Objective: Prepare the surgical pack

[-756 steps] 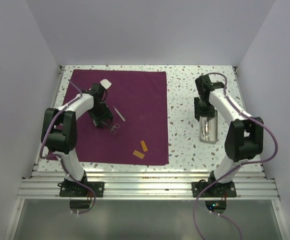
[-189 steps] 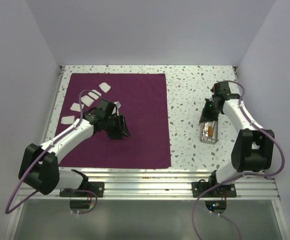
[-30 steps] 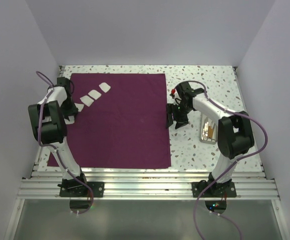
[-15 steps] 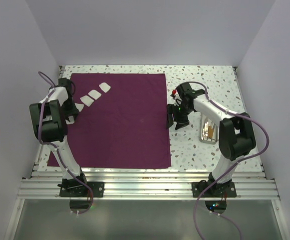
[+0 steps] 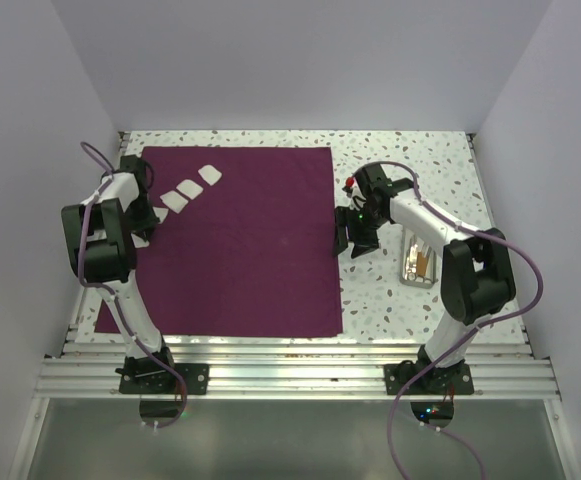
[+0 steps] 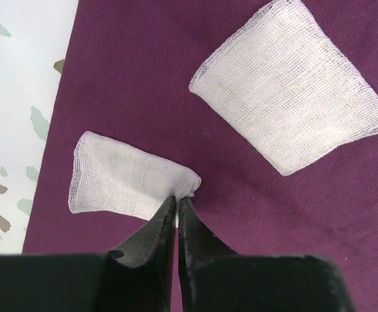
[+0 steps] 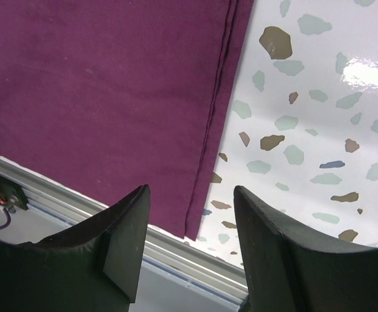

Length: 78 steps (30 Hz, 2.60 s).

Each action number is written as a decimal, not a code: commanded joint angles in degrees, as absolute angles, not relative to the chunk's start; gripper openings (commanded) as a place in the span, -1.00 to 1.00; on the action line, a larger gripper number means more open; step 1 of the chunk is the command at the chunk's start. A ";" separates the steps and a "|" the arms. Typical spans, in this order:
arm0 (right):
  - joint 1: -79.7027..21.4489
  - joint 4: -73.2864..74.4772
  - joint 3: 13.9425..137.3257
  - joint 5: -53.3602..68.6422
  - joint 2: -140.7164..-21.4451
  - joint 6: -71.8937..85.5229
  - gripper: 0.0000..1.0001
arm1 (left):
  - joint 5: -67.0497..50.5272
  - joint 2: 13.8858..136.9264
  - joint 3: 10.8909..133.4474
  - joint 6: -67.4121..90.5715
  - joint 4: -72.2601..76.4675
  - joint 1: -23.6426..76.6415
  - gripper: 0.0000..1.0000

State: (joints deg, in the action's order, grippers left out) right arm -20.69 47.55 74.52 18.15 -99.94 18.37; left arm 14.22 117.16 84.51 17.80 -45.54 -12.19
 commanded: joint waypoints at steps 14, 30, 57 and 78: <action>-21.09 47.20 74.62 19.34 -97.82 18.28 0.17 | 17.31 114.17 91.83 19.34 -49.13 -12.30 -1.00; -21.27 49.40 76.29 18.63 -99.31 17.75 0.17 | 17.93 123.13 107.13 15.03 -49.83 -8.79 -1.00; -21.27 48.78 75.41 18.81 -99.49 17.14 0.17 | 20.47 125.68 103.54 12.57 -50.36 -4.40 -1.00; -21.18 48.52 74.80 19.34 -99.49 16.70 0.17 | 27.34 124.54 104.23 14.41 -51.24 -4.39 -1.00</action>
State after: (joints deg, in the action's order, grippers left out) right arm -20.99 48.53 74.54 18.17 -100.01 17.72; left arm 27.53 124.95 102.39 14.13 -51.55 -4.43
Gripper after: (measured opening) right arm 0.583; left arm 0.005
